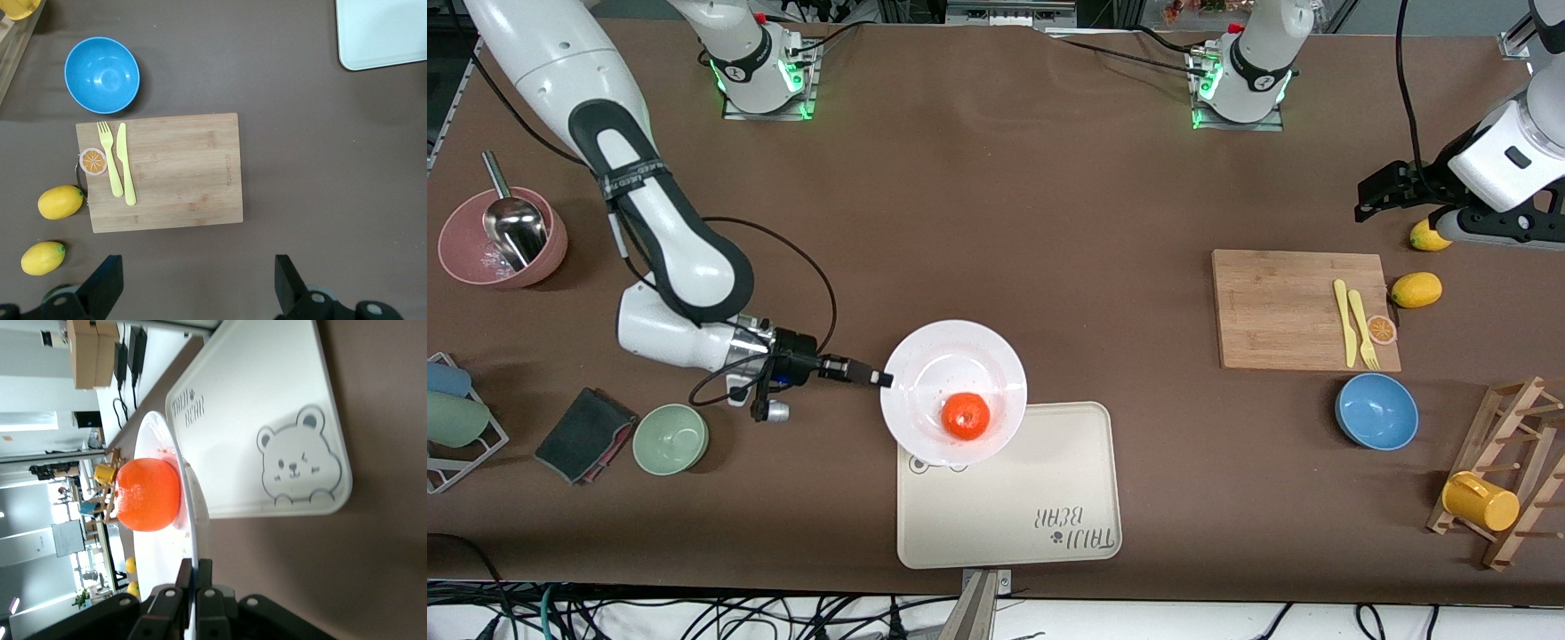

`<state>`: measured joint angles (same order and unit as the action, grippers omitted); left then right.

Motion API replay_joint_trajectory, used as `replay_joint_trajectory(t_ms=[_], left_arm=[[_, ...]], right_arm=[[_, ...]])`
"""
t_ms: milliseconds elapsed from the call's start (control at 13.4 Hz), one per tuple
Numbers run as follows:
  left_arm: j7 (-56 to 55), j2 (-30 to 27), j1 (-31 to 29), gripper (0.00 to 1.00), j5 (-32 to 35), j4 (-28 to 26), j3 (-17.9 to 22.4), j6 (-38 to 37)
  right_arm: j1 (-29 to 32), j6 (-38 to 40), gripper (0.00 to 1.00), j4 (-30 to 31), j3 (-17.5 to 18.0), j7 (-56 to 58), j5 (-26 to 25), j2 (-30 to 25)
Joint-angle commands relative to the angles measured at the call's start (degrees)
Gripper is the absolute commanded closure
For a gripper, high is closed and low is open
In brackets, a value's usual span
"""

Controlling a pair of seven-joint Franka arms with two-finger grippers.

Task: Place orange and plate with both arms
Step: 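Slide the plate with the right gripper onto the bear placemat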

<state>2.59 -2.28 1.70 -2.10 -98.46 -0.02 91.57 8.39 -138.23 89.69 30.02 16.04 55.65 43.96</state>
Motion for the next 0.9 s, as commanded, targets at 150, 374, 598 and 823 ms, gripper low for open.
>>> replay_joint_trajectory(t_ms=[150, 374, 598, 823], left_arm=[[0.23, 0.87, 0.41, 0.00, 0.95, 2.05, -0.16, -1.48], [0.31, 0.87, 0.41, 0.00, 0.96, 1.96, -0.16, -1.48], [0.23, 0.87, 0.41, 0.00, 1.04, 2.05, -0.16, -1.48], [0.31, 0.87, 0.41, 0.00, 1.04, 2.05, -0.16, -1.48]], right_arm=[[-0.39, -1.52, 1.00, -12.07, 0.74, 0.31, 1.04, 10.17], [-2.05, -1.69, 1.00, -16.47, 0.74, 0.40, 0.77, 14.04], [-3.81, -4.76, 1.00, -17.97, 0.66, 0.40, 0.77, 15.98], [-5.22, -5.91, 1.00, -20.86, 0.74, 0.40, 0.77, 18.61]])
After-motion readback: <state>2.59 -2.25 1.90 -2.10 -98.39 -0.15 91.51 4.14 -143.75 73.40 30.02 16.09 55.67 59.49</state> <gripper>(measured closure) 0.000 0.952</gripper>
